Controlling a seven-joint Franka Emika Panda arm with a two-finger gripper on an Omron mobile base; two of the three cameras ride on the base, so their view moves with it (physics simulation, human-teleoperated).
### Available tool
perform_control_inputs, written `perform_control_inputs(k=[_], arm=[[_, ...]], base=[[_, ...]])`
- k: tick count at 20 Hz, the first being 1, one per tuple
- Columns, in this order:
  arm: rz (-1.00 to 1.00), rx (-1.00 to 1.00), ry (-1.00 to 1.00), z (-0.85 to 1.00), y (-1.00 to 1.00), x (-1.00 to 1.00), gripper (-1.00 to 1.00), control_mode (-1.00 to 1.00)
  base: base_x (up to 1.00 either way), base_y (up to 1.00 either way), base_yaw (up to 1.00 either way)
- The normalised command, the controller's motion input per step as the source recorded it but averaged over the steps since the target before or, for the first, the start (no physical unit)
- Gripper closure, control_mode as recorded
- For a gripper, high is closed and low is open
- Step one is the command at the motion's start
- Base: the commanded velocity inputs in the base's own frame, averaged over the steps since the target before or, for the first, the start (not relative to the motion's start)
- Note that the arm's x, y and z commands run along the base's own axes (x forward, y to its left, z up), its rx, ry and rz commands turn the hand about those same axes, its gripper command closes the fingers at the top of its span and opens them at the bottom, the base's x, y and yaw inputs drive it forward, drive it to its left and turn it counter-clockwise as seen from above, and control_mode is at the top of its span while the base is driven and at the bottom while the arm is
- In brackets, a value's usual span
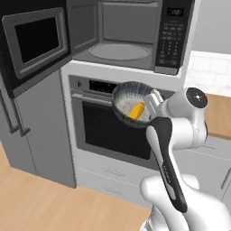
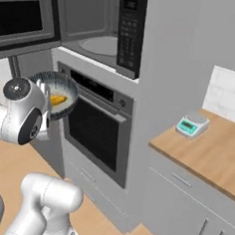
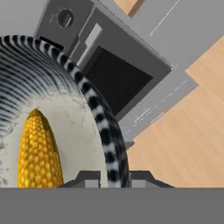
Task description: Pick the corn from the sink and place it in the bowl. Then pick the bowl and place it in the microwave. Then close the microwave door and press the start button.
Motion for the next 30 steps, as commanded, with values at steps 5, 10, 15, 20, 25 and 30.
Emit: perform_control_inputs(k=[5,10,15,20,25,30], arm=[[0.00,0.00,0.00,0.00,0.00,0.00,1.00,1.00],[0.00,0.00,0.00,0.00,0.00,0.00,1.00,1.00],[0.00,0.00,0.00,0.00,0.00,0.00,1.00,1.00],[0.00,0.00,0.00,0.00,0.00,0.00,1.00,1.00],[0.00,0.00,0.00,0.00,0.00,0.00,1.00,1.00],[0.00,0.00,0.00,0.00,0.00,0.00,1.00,1.00]], base=[[0.25,0.63,-0.33],[0.12,0.39,-0.43],[0.09,0.54,-0.39],[0.18,0.54,-0.36],[0.15,0.56,-0.32],[0.32,0.29,-0.29]])
